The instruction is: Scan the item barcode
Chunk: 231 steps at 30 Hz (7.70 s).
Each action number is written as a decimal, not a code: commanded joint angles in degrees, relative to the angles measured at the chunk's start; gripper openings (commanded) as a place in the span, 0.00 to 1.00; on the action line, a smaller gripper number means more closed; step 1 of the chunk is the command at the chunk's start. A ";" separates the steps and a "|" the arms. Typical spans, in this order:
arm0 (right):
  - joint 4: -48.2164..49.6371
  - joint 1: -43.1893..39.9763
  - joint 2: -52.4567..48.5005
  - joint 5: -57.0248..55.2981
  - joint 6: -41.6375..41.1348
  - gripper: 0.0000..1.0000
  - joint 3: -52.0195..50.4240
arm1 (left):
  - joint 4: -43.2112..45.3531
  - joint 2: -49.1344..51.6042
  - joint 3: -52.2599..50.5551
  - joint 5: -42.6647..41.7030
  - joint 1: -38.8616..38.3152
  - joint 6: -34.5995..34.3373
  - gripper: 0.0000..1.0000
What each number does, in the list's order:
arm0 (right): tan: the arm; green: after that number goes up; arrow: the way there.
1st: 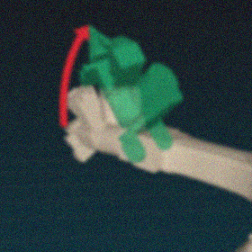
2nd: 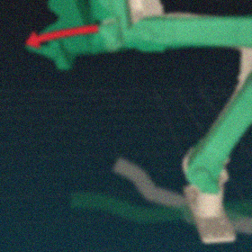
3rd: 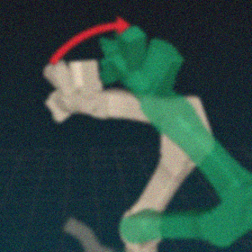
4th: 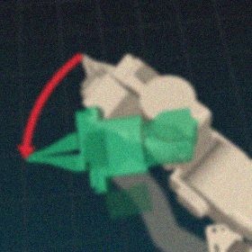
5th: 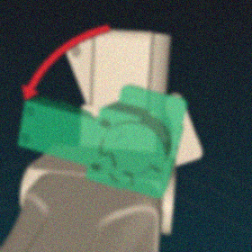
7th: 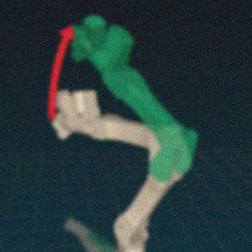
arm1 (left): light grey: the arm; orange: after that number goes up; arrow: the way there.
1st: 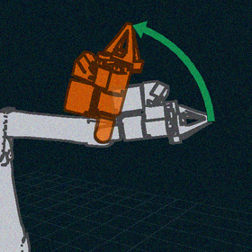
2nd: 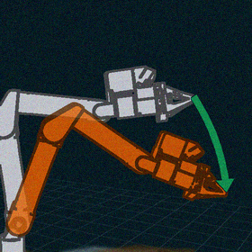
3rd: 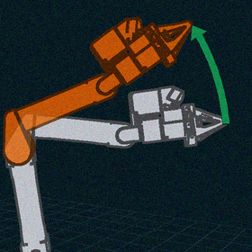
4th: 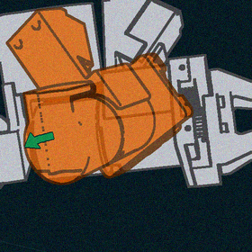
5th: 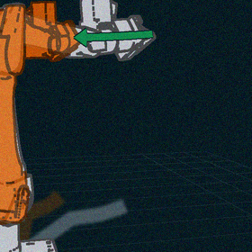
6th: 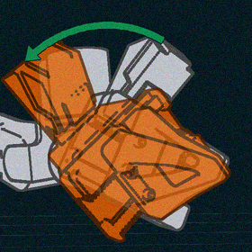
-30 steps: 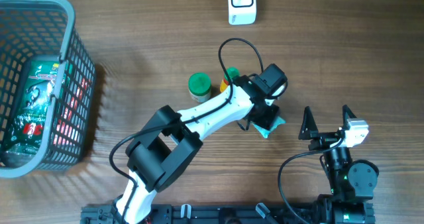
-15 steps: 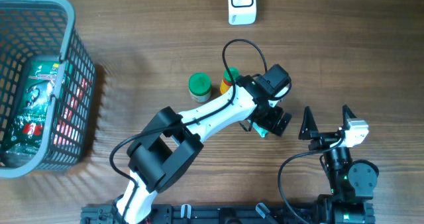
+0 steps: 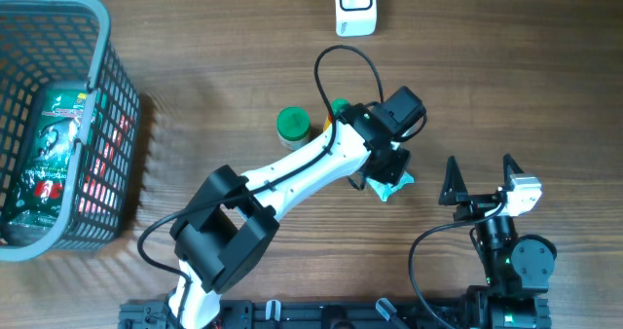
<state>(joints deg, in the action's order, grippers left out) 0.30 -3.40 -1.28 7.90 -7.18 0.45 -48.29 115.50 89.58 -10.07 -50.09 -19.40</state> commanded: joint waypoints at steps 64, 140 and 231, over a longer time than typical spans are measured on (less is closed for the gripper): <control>0.20 0.33 -0.39 0.33 1.03 1.00 -0.09 | 2.75 -35.63 9.55 51.30 4.79 5.73 0.25; 0.20 0.33 -0.39 0.33 1.03 1.00 -0.09 | -22.38 -2.10 -5.51 22.67 86.58 -36.85 0.83; 0.17 0.33 -0.39 0.33 1.03 1.00 -0.09 | -48.19 -24.30 37.79 19.12 49.62 -41.44 0.04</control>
<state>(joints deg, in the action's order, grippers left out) 0.30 -3.40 -1.54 7.92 -7.18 0.45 -96.42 90.32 128.77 9.06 3.42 -57.21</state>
